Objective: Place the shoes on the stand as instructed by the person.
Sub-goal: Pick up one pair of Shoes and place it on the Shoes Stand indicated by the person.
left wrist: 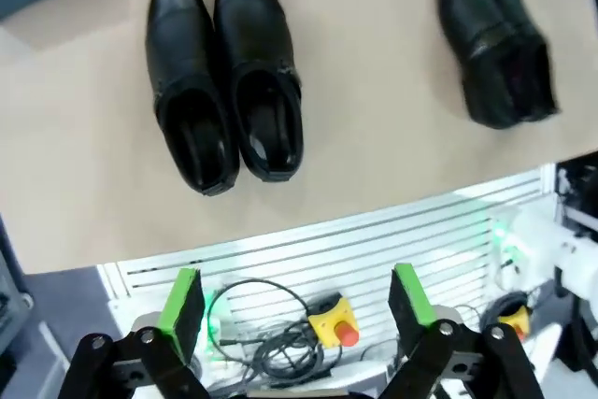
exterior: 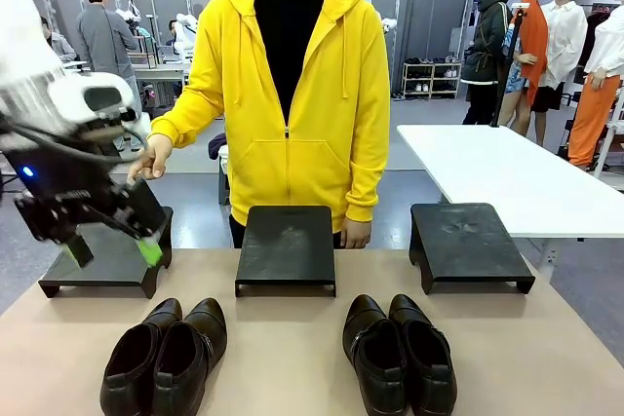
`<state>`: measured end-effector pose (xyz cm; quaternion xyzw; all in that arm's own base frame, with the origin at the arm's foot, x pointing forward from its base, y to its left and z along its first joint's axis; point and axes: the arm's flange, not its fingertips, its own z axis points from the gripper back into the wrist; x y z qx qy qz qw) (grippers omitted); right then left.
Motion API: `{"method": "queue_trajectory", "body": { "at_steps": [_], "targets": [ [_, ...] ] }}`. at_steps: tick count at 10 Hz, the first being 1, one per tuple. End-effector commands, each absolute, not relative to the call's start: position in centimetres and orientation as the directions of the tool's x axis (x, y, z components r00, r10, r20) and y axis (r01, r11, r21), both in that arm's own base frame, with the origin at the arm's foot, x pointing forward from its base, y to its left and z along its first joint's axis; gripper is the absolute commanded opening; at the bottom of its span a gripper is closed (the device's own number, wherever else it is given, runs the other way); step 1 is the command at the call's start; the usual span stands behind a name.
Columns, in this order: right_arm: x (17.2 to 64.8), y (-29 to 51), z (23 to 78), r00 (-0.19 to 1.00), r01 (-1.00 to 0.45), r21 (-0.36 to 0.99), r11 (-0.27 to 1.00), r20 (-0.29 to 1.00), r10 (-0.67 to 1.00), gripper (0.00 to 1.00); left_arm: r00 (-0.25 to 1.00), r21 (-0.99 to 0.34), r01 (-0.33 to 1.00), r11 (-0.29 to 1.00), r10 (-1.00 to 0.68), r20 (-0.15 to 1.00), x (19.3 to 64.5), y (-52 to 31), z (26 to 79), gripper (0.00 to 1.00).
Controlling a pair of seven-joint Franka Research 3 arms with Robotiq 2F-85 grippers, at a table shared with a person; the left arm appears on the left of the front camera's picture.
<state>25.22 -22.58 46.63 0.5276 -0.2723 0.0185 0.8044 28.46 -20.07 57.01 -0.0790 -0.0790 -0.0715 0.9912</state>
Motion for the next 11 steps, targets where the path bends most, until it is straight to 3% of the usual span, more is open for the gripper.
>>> {"method": "queue_trajectory", "body": {
  "at_steps": [1,7,9,11],
  "targets": [
    [25.2,-22.7,46.7,0.846,-0.331,0.836,0.438,0.468,-0.255,1.00,0.977,-0.081,0.073,0.994,-0.055,0.208,28.7,-20.6,52.9,1.00],
    [25.2,-22.7,46.7,0.846,-0.331,0.836,0.438,0.468,-0.255,1.00,0.966,-0.086,-0.017,0.996,0.039,0.256,28.7,-20.3,42.5,1.00],
    [25.2,-22.7,46.7,0.846,-0.331,0.836,0.438,0.468,-0.255,1.00,0.965,-0.067,-0.007,0.998,0.024,0.260,28.8,-20.0,41.6,1.00],
    [25.2,-22.7,46.7,0.846,-0.331,0.836,0.438,0.468,-0.255,1.00,0.973,-0.084,0.013,0.996,0.007,0.232,30.0,-20.8,44.4,1.00]
  ]
}}
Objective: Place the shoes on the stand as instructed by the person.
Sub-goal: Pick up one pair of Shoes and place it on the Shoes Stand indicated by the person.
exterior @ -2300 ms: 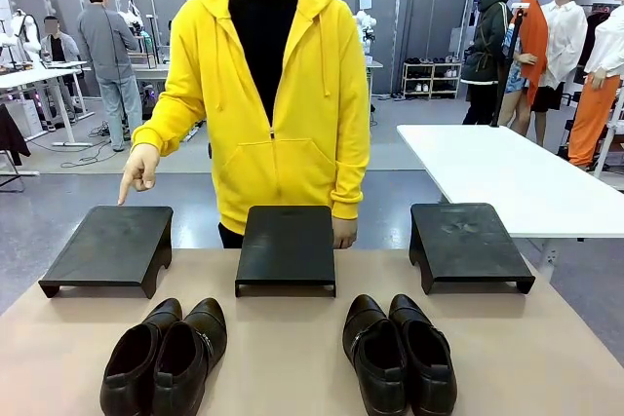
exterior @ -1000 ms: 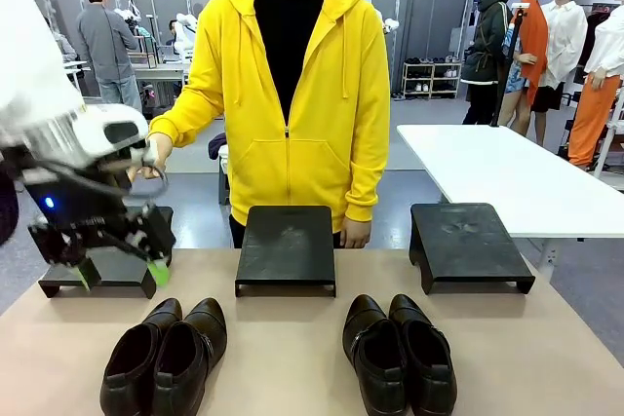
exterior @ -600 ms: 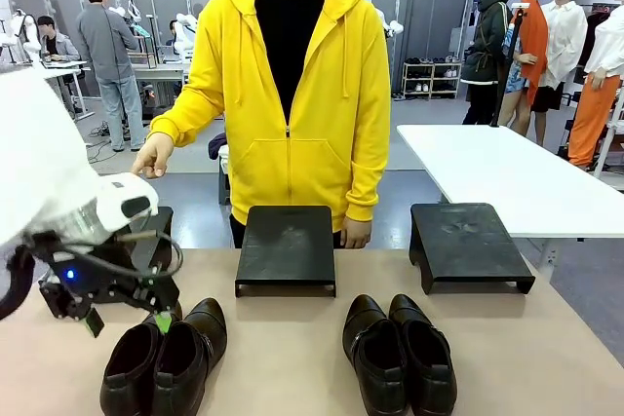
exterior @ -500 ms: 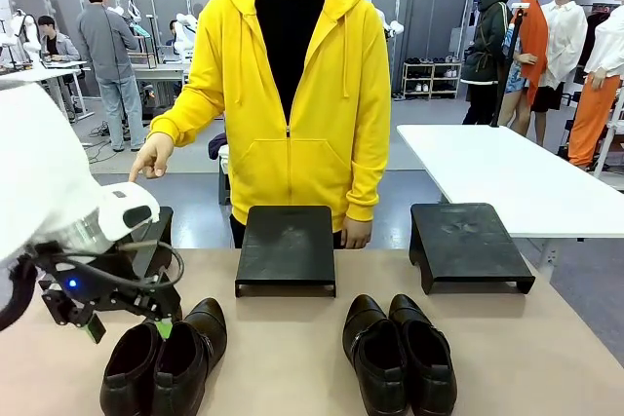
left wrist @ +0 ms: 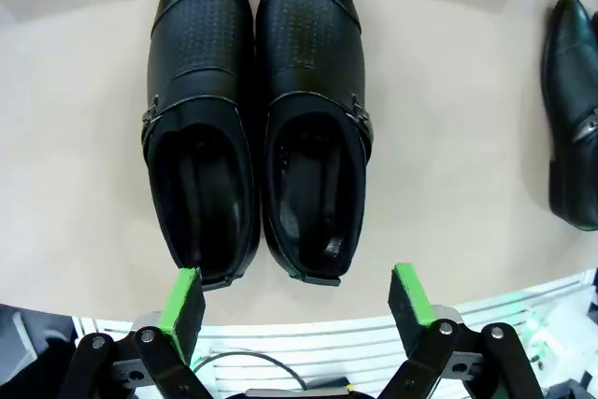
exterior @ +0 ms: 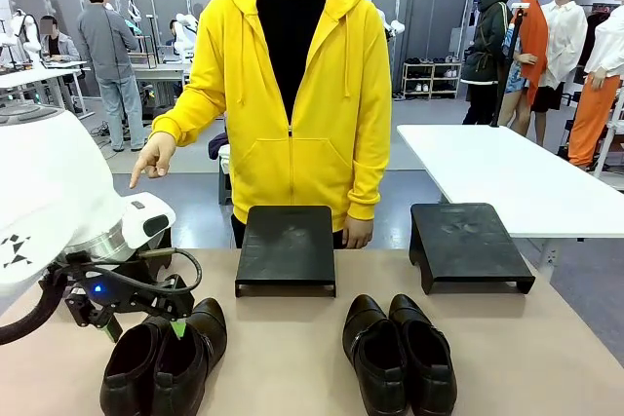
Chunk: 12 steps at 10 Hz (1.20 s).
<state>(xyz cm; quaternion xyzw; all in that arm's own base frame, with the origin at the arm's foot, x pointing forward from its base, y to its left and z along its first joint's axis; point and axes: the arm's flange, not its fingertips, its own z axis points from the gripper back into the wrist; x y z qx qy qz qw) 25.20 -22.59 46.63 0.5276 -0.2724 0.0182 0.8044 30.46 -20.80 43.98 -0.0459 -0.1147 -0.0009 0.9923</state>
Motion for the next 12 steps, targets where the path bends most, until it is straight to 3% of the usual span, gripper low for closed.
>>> {"method": "queue_trajectory", "body": {
  "at_steps": [1,5,12],
  "targets": [
    [25.2,-22.7,46.7,0.846,-0.331,0.836,0.438,0.468,-0.255,1.00,0.973,-0.084,0.013,0.996,0.007,0.232,30.0,-20.8,44.4,1.00],
    [25.2,-22.7,46.7,0.846,-0.331,0.836,0.438,0.468,-0.255,1.00,0.974,-0.108,0.014,0.994,0.011,0.227,30.7,-20.5,43.9,1.00],
    [25.2,-22.7,46.7,0.846,-0.331,0.836,0.438,0.468,-0.255,1.00,0.981,-0.053,0.023,0.998,-0.013,0.191,32.9,-20.8,37.5,1.00]
  ]
}}
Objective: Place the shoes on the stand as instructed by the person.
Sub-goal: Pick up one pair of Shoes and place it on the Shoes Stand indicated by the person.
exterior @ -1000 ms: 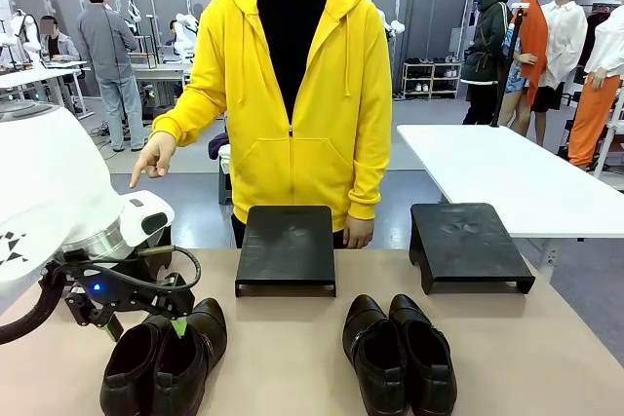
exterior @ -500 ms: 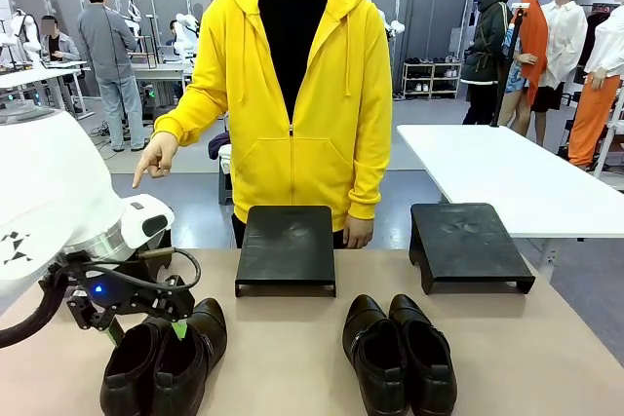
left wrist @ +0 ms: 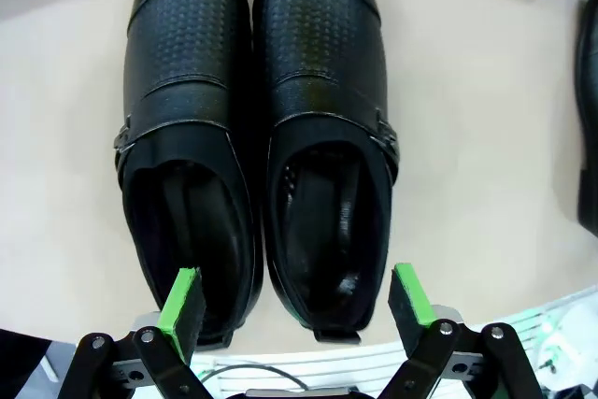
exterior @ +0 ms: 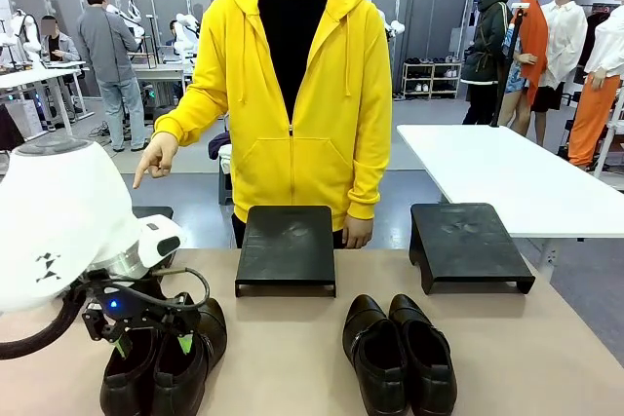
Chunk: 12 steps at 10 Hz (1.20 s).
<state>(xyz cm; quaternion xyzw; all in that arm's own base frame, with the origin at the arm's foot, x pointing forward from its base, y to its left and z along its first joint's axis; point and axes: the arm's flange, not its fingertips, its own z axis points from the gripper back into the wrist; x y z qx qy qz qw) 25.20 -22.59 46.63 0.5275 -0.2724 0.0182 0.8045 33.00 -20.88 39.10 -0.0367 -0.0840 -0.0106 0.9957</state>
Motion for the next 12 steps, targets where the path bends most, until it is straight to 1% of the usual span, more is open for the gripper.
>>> {"method": "queue_trajectory", "body": {
  "at_steps": [1,4,5,6,7,8,9,11,12],
  "targets": [
    [25.2,-22.7,46.7,0.846,-0.331,0.836,0.438,0.468,-0.255,1.00,0.980,-0.040,0.024,0.999,-0.015,0.200,33.0,-20.7,36.6,1.00],
    [25.2,-22.7,46.7,0.846,-0.331,0.836,0.438,0.468,-0.255,1.00,0.984,-0.040,0.009,0.999,-0.002,0.178,33.3,-20.2,34.7,1.00],
    [25.2,-22.7,46.7,0.846,-0.331,0.836,0.438,0.468,-0.255,1.00,0.985,-0.030,0.008,1.000,-0.003,0.170,33.2,-20.0,34.3,0.94],
    [25.2,-22.7,46.7,0.846,-0.331,0.836,0.438,0.468,-0.255,1.00,0.988,-0.003,0.005,1.000,-0.005,0.157,33.2,-20.0,33.7,0.75],
    [25.2,-22.7,46.7,0.846,-0.331,0.836,0.438,0.468,-0.255,1.00,0.988,-0.001,0.020,1.000,-0.019,0.153,33.2,-20.1,33.2,0.38],
    [25.2,-22.7,46.7,0.846,-0.331,0.836,0.438,0.468,-0.255,1.00,0.988,-0.007,0.030,1.000,-0.028,0.151,33.1,-20.1,33.1,0.15],
    [25.2,-22.7,46.7,0.846,-0.331,0.836,0.438,0.468,-0.255,1.00,0.988,-0.007,0.033,0.999,-0.032,0.154,33.1,-20.1,33.1,0.00],
    [25.2,-22.7,46.7,0.846,-0.331,0.836,0.438,0.468,-0.255,1.00,0.987,-0.001,0.038,0.999,-0.038,0.155,33.1,-19.9,33.2,0.00],
    [25.2,-22.7,46.7,0.846,-0.331,0.836,0.438,0.468,-0.255,1.00,0.988,0.002,0.041,0.999,-0.041,0.150,33.1,-19.9,33.2,0.04]
  ]
}}
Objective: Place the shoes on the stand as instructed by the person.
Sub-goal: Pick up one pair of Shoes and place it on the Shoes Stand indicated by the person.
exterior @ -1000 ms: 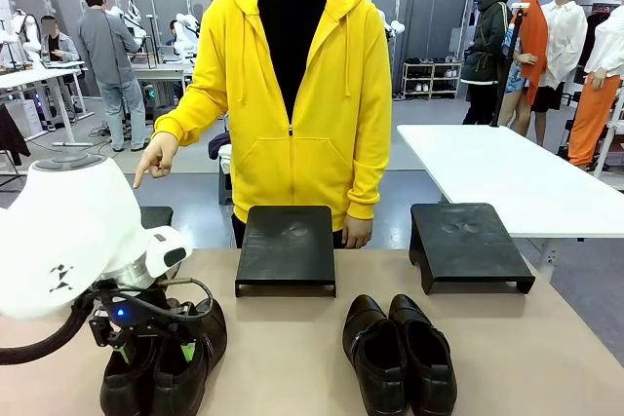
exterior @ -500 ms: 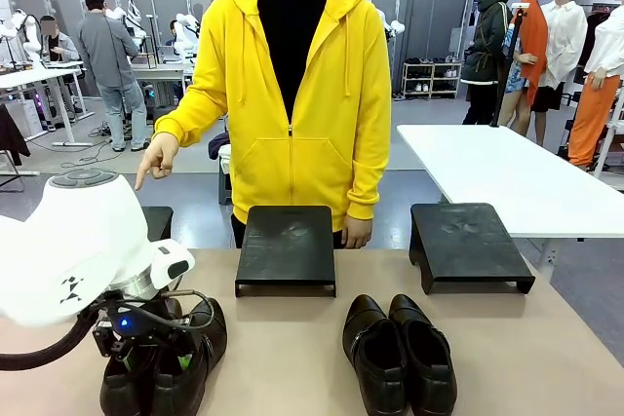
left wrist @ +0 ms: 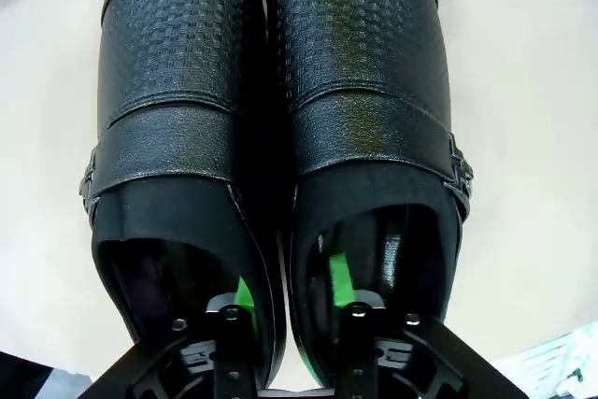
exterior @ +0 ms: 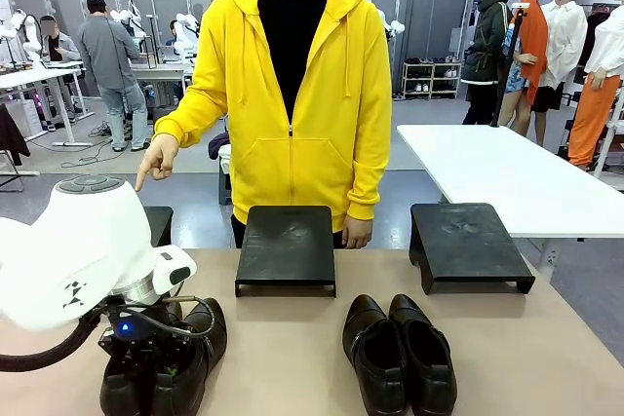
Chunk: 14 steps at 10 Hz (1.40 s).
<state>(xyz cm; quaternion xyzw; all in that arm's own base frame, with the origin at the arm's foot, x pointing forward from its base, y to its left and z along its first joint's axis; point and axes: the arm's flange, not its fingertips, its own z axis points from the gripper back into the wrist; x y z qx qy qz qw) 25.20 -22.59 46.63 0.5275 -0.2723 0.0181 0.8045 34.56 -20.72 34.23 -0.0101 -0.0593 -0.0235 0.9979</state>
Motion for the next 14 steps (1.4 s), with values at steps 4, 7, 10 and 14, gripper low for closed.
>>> {"method": "queue_trajectory", "body": {
  "at_steps": [4,7,10,14],
  "targets": [
    [25.2,-22.7,46.7,0.846,-0.331,0.836,0.438,0.468,-0.255,1.00,0.990,0.003,0.043,0.999,-0.043,0.135,33.3,-20.0,33.4,0.00],
    [25.2,-22.7,46.7,0.846,-0.331,0.836,0.438,0.468,-0.255,1.00,0.983,0.014,0.041,0.999,-0.043,0.179,33.1,-19.4,38.0,0.00],
    [25.2,-22.7,46.7,0.846,-0.331,0.836,0.438,0.468,-0.255,1.00,0.979,0.002,0.023,1.000,-0.023,0.203,32.7,-17.9,44.3,0.00],
    [25.2,-22.7,46.7,0.846,-0.331,0.836,0.438,0.468,-0.255,1.00,0.969,0.010,0.050,0.999,-0.051,0.243,31.6,-17.4,46.1,0.00]
  ]
}}
